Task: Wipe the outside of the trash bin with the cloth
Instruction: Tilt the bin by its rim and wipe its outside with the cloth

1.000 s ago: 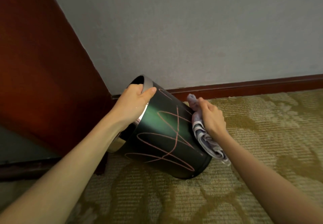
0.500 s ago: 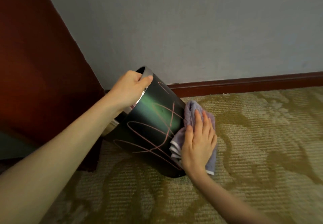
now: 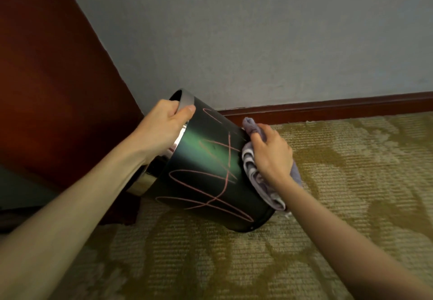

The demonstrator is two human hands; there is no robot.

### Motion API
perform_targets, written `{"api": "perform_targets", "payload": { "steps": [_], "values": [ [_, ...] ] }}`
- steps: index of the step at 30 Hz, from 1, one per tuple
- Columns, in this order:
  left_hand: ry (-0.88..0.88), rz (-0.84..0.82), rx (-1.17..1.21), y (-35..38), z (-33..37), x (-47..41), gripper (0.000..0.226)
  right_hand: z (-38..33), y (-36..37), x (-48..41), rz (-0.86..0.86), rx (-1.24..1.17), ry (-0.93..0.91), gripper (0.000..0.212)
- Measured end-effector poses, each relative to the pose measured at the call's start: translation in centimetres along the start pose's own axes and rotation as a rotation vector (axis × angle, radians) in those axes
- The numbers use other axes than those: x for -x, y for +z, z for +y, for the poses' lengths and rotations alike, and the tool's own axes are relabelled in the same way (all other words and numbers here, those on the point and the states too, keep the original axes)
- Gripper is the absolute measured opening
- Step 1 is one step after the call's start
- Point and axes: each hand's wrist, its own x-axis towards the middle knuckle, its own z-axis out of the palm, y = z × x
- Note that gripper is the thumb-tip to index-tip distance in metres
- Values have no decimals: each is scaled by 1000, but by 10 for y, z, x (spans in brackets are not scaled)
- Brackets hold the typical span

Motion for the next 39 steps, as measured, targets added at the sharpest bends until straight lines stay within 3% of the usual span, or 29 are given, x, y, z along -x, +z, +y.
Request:
{"api": "perform_targets", "payload": {
  "steps": [4, 7, 12, 18, 23, 33, 39],
  "values": [
    [15, -6, 51, -2, -4, 8, 43, -10, -5, -34, -220, -26, 117, 34],
    [3, 28, 39, -4, -5, 7, 45, -16, -2, -39, -248, -31, 142, 38],
    [-19, 2, -25, -10, -8, 1, 60, -15, 2, -11, -63, -3, 101, 36],
    [-16, 40, -80, -5, -8, -11, 57, -28, 16, 41, 192, -16, -4, 45],
    [-25, 23, -55, -10, -11, -13, 61, -42, 31, 68, 254, 68, -39, 51],
    [12, 2, -45, 0, -7, -11, 47, -34, 15, 33, 168, -27, -43, 39],
    [44, -22, -26, 3, -3, 3, 34, -39, 2, -16, -73, -20, 120, 32]
  ]
}}
